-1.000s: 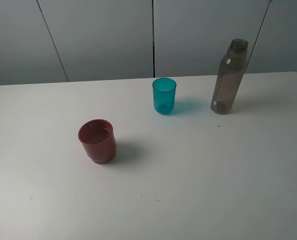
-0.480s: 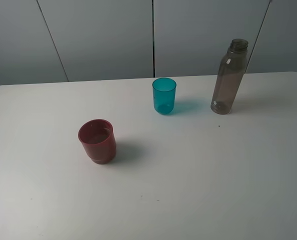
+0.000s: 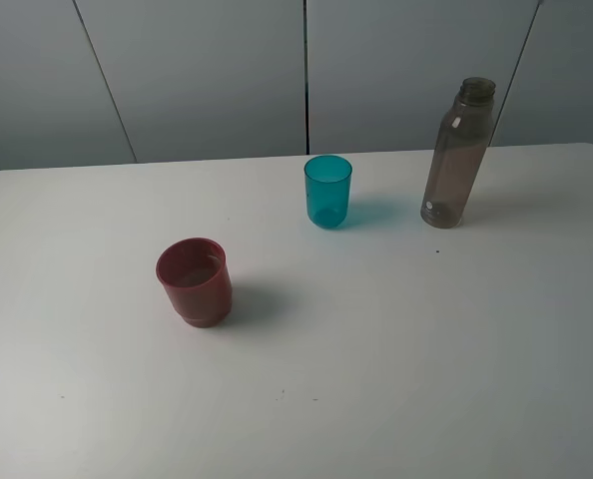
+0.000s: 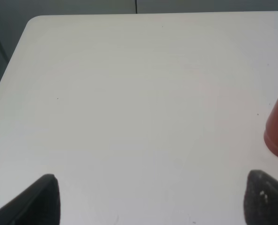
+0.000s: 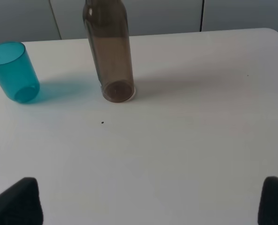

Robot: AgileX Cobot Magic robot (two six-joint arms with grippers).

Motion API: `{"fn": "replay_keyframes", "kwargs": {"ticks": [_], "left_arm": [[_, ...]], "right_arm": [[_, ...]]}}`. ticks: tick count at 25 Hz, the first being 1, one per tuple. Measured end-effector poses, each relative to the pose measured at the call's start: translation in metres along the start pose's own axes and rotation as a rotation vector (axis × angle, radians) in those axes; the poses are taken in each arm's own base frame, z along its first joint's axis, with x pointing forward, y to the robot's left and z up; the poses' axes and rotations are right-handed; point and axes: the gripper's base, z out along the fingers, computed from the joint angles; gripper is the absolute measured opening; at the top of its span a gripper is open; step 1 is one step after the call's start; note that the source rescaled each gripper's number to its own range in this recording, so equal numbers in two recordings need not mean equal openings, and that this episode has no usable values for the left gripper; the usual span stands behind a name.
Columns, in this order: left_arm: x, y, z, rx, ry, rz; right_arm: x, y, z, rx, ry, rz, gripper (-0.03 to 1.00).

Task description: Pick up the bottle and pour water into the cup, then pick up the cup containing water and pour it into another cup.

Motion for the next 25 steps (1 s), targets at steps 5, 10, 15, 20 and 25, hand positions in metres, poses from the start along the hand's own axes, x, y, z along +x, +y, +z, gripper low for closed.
{"fn": "replay_keyframes", "kwargs": {"ticks": [5, 10, 15, 20, 25], "left_arm": [[0.0, 0.0, 0.0, 0.0, 0.0, 0.0], [0.0, 0.0, 0.0, 0.0, 0.0, 0.0], [0.0, 0.0, 0.0, 0.0, 0.0, 0.0], [0.0, 0.0, 0.0, 0.0, 0.0, 0.0], [0.0, 0.0, 0.0, 0.0, 0.0, 0.0]], "right_arm": [[0.0, 0.0, 0.0, 0.0, 0.0, 0.0, 0.99], [0.0, 0.0, 0.0, 0.0, 0.0, 0.0, 0.99], [0.0, 0.0, 0.0, 0.0, 0.0, 0.0, 0.99], [0.0, 0.0, 0.0, 0.0, 0.0, 0.0, 0.99], [0.0, 0.0, 0.0, 0.0, 0.0, 0.0, 0.99]]}}
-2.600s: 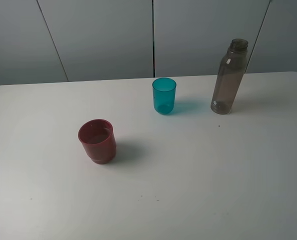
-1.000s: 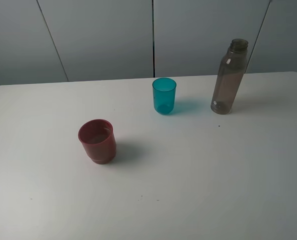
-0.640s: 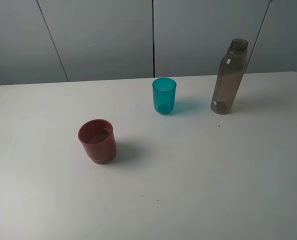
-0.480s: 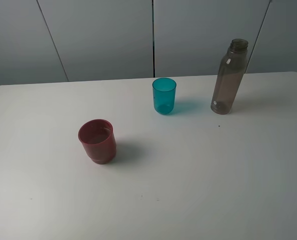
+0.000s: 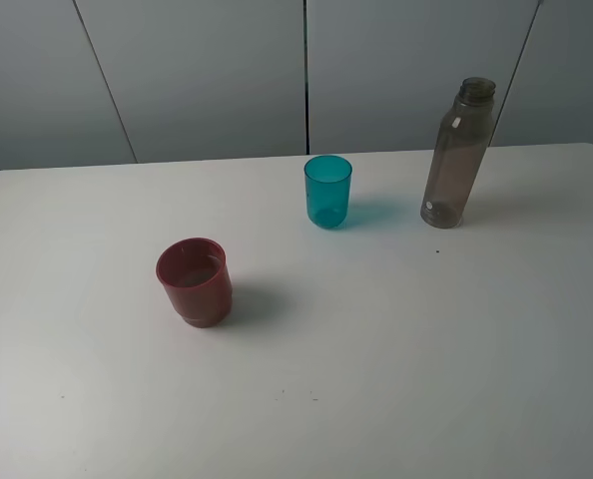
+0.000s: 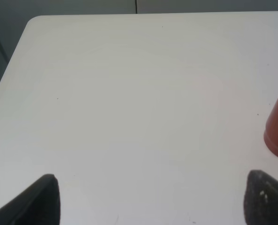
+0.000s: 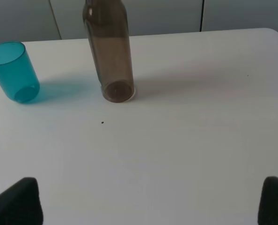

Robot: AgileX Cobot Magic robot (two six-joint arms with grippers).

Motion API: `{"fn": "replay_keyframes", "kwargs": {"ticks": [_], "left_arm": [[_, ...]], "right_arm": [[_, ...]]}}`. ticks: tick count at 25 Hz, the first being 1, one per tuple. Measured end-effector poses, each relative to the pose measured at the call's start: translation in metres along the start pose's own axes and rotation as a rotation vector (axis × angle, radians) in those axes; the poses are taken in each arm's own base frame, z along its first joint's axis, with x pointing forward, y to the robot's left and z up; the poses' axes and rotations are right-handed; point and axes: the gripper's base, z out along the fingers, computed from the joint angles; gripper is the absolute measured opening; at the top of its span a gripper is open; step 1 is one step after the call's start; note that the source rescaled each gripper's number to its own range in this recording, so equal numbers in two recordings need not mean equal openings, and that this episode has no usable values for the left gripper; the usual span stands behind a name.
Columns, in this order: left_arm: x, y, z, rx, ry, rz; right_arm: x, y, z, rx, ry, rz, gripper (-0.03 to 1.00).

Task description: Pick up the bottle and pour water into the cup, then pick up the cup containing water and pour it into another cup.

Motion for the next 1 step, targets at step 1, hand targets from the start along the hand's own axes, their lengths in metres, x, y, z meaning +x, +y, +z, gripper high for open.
{"fn": "replay_keyframes", "kwargs": {"ticks": [1], "left_arm": [[0.0, 0.0, 0.0, 0.0, 0.0, 0.0]], "right_arm": [[0.0, 0.0, 0.0, 0.0, 0.0, 0.0, 0.99]]}}
